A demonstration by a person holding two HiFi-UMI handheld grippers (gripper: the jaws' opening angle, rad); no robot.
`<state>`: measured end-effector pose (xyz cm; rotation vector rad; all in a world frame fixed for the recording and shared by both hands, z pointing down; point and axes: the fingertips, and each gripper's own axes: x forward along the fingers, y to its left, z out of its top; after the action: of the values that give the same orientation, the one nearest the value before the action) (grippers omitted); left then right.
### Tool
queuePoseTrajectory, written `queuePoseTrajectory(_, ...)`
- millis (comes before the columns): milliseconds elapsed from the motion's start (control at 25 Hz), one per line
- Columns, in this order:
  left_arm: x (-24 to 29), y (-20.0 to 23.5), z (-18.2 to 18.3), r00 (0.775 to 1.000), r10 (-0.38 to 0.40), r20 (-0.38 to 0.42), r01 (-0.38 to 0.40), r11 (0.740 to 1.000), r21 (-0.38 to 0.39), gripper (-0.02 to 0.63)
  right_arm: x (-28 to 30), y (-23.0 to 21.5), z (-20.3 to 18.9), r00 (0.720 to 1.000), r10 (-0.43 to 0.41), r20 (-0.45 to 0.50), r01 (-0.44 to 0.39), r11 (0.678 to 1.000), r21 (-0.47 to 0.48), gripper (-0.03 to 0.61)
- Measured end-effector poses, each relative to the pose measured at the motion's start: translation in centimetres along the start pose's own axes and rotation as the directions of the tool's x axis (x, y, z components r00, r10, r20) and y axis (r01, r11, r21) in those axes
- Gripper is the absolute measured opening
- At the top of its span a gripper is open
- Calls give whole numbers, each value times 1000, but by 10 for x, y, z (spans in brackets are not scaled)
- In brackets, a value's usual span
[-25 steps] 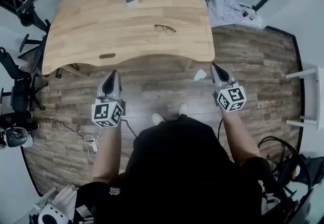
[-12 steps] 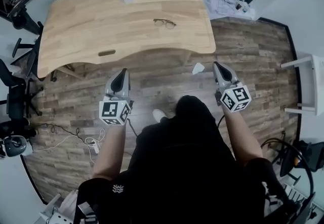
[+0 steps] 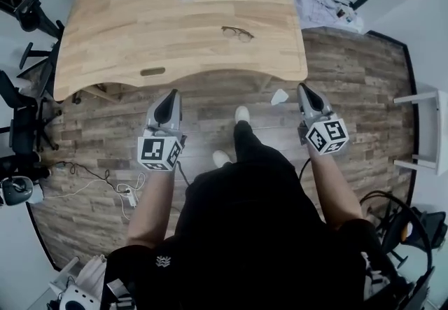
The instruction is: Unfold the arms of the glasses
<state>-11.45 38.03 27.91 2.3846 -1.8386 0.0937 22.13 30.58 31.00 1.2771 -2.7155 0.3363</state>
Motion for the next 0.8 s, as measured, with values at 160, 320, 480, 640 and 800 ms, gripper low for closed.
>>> queuePoseTrajectory(160, 17, 8, 2, 1000, 8, -12, -8, 1000, 17, 3, 33, -15, -5, 1000, 16, 1, -16, 999, 37, 0)
queuePoseTrajectory(320, 48, 19, 12, 1000, 19, -3, -19, 999, 30, 3, 70, -34, -4, 999, 38, -15, -38, 999, 39, 0)
queuePoseTrajectory(480, 91, 30, 16, 1000, 23, 4, -23, 999, 38, 3, 112, -66, 0, 999, 39, -28, -37, 998, 50, 0)
queuePoseTrajectory(640, 136, 35, 16, 999, 35, -15, -35, 999, 38, 3, 152, -88, 3, 993, 108, -41, -105, 993, 50, 0)
queuePoseTrajectory(800, 176, 34, 19, 999, 29, -24, -28, 998, 48, 3, 190, -114, 8, 990, 135, -47, -132, 990, 55, 0)
